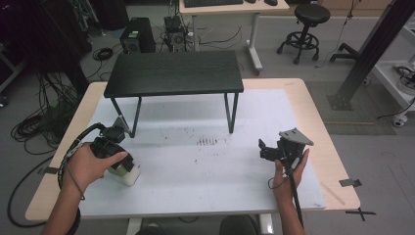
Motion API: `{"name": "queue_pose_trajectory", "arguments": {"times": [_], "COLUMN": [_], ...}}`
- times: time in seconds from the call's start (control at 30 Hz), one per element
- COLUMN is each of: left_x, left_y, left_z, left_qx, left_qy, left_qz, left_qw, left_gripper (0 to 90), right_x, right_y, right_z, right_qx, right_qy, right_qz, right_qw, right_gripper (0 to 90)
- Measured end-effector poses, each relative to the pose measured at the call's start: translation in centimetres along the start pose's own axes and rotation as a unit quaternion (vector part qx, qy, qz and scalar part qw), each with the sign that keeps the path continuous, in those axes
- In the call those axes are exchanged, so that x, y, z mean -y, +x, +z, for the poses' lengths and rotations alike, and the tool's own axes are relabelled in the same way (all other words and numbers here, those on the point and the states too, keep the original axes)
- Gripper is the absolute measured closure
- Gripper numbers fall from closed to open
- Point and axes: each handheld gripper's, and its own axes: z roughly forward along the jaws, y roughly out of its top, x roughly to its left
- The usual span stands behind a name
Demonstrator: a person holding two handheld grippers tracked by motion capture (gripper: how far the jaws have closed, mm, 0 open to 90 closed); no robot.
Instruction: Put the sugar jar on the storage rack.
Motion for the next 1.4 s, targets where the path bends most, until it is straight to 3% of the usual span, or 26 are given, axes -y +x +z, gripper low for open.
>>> {"name": "queue_pose_trajectory", "arguments": {"times": [1.03,1.17,1.23,1.3,1.4], "left_x": [0.5,0.7,0.7,0.7,0.5], "left_y": [0.2,-0.1,-0.2,-0.3,-0.6], "left_z": [-0.5,-2.1,-4.5,-5.1,-7.8], "left_qx": [0.006,-0.001,0.002,0.003,0.000], "left_qy": [-0.001,-0.003,-0.013,-0.015,-0.019], "left_qz": [-0.012,-0.008,0.000,0.002,0.013], "left_qw": [0.9999,1.0000,0.9999,0.9999,0.9997], "left_gripper": [29.6,29.6,29.6,29.6,29.6], "right_x": [0.0,0.0,0.0,0.0,0.0], "right_y": [0.1,0.1,0.1,0.1,0.1], "right_z": [0.1,0.1,0.1,0.1,0.1], "right_qx": [-0.005,-0.007,-0.008,-0.008,-0.008], "right_qy": [0.002,0.002,0.001,0.001,-0.001], "right_qz": [-0.005,-0.005,-0.005,-0.005,-0.004], "right_qw": [1.0000,1.0000,1.0000,1.0000,1.0000], "right_gripper": [3.0,3.0,3.0,3.0,3.0]}}
